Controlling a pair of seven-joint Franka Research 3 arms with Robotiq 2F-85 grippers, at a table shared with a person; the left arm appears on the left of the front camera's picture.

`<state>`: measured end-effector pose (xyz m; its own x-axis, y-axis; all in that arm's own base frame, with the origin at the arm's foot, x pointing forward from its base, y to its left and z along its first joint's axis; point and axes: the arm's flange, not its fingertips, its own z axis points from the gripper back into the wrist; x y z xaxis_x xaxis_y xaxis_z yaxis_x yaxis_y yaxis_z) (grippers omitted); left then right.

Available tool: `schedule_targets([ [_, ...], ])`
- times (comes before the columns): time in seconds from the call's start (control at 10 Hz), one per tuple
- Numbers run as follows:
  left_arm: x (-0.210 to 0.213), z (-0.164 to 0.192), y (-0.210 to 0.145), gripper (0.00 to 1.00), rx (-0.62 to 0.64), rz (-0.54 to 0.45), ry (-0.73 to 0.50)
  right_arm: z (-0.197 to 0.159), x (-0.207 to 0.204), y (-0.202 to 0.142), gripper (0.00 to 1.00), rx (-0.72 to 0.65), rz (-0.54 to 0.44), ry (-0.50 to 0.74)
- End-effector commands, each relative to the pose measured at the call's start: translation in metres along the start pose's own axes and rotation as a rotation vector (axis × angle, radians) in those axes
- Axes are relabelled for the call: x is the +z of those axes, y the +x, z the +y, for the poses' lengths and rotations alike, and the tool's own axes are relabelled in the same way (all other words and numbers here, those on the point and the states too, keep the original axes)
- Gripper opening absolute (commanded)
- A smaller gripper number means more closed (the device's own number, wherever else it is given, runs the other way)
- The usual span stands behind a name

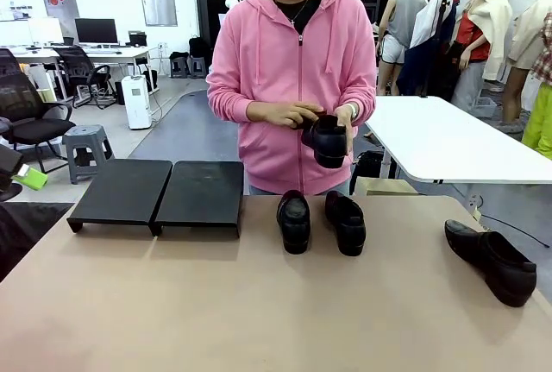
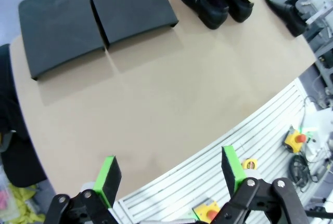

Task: Organize the shoes by placing them on the stand.
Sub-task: Pick up one Shoe and place it in the middle of the table.

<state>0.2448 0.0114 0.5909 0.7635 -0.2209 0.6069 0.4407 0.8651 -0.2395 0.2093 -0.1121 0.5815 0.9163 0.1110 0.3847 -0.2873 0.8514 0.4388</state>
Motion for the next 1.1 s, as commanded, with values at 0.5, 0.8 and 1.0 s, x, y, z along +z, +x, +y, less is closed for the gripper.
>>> schedule_targets([
  [0.5, 0.001, 0.001, 0.0, 1.0, -0.004, -0.002, -0.019, 0.063, -0.109, 0.15, 1.0, 0.267, 0.066, -0.109],
  [0.8, 0.001, 0.001, 0.0, 1.0, -0.004, -0.002, -0.019, 0.091, -0.16, 0.189, 1.0, 0.34, 0.008, -0.129],
  [1.0, 0.001, 0.001, 0.0, 1.0, -0.004, -0.002, -0.019, 0.072, -0.114, 0.158, 1.0, 0.303, -0.017, -0.084],
])
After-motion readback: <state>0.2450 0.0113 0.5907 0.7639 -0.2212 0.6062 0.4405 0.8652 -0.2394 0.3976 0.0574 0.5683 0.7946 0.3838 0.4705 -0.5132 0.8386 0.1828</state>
